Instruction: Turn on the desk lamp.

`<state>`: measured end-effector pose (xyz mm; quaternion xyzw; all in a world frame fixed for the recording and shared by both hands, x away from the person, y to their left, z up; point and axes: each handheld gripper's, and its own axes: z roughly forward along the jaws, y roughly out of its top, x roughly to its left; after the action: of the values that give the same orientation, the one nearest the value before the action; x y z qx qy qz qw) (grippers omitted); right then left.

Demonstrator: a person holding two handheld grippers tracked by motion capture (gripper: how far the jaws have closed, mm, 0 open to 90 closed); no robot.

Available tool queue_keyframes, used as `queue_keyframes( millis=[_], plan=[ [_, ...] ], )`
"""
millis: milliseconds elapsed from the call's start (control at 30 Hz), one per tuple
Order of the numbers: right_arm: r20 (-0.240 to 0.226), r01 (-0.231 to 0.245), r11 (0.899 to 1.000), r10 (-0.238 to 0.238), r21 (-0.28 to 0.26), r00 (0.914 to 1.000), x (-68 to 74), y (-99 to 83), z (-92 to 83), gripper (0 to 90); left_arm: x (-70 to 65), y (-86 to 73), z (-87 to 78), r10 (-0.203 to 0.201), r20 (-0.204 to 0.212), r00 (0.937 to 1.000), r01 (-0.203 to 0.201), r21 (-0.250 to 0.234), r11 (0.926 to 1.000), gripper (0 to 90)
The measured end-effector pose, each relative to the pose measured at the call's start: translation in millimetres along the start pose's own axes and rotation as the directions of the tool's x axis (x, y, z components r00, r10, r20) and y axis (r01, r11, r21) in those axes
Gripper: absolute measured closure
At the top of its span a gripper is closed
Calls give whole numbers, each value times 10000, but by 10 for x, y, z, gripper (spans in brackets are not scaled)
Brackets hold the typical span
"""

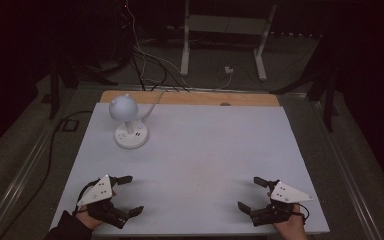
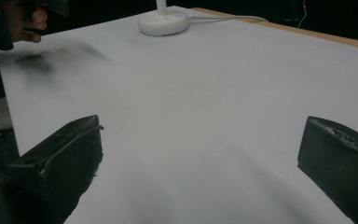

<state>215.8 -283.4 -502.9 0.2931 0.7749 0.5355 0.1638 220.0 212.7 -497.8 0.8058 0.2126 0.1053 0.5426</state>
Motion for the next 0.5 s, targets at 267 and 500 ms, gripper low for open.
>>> queue_keyframes(
  millis=[267, 500],
  plan=[
    [-15, 176, 9997, -177, -197, 9998, 55, 32, -12, 0, -40, 111, -14, 102, 208, 9997, -102, 28, 9999, 2],
    [16, 74, 9994, -73, -334, 10000, 56, 40, -29, 0, -58, 229, -18, 395, 154, 9991, -395, -12, 9992, 3]
  ],
)
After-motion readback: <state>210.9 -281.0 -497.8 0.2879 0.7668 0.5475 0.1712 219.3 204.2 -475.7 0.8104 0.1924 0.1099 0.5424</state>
